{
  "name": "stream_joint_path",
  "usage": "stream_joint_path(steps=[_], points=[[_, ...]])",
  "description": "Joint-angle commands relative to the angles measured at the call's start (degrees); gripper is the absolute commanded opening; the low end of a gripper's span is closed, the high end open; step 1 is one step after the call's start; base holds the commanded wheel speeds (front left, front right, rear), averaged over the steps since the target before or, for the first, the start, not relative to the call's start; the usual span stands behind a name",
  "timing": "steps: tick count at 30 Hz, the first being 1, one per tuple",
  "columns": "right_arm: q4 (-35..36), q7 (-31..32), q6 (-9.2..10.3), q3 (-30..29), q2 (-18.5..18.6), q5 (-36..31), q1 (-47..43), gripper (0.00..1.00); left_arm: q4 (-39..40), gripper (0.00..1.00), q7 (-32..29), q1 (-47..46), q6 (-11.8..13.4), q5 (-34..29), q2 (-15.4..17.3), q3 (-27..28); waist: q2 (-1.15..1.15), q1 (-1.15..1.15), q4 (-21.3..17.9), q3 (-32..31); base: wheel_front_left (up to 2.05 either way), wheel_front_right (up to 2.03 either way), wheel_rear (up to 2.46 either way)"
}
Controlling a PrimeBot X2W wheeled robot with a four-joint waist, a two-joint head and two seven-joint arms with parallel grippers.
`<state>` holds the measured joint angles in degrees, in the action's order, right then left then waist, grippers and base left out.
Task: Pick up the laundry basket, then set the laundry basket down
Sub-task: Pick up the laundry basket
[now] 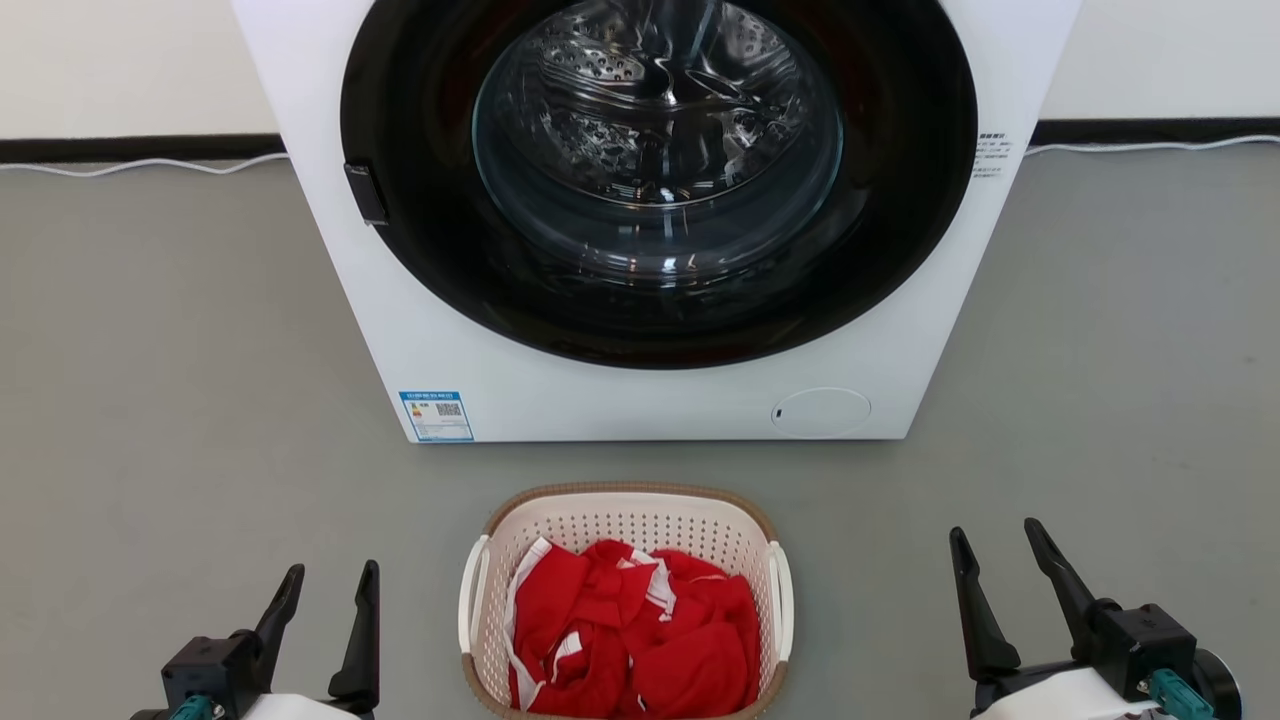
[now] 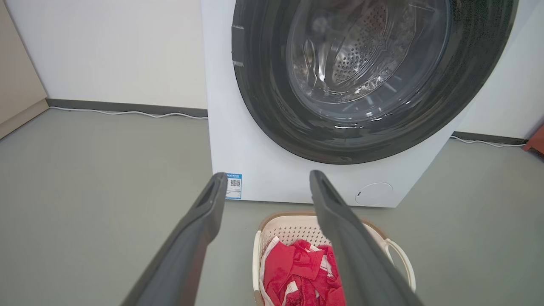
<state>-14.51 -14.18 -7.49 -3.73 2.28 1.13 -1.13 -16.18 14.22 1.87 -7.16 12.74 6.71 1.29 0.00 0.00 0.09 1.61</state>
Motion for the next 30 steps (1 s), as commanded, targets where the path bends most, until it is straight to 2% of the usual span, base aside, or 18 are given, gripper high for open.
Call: stream_joint_path(steps=[1,15,25,30], points=[[0.9,-0.8,0.00,1.2,0.6,0.4,1.3,1.00,1.3,1.00,0.8,-1.7,-0.3,0.3,0.5,2.0,0.00,0.00,0.0,0.7,0.00,0.00,0.00],[0.5,-0.8,0.00,1.7,0.6,1.6,6.5,1.00,2.4,1.00,0.8,-6.4,-0.3,3.5,2.3,1.9,0.00,0.00,0.3,9.2,0.00,0.00,0.00],[-2.1,-0.8,0.00,1.6,0.6,2.8,14.7,1.00,0.9,1.00,0.8,-14.3,-0.3,8.3,6.5,-0.7,0.00,0.00,0.3,21.6,0.00,0.00,0.00],[-6.1,-0.8,0.00,1.8,0.6,3.9,21.2,1.00,-2.0,1.00,0.8,-20.5,-0.3,11.7,10.1,-3.7,0.00,0.00,0.5,29.9,0.00,0.00,0.00]])
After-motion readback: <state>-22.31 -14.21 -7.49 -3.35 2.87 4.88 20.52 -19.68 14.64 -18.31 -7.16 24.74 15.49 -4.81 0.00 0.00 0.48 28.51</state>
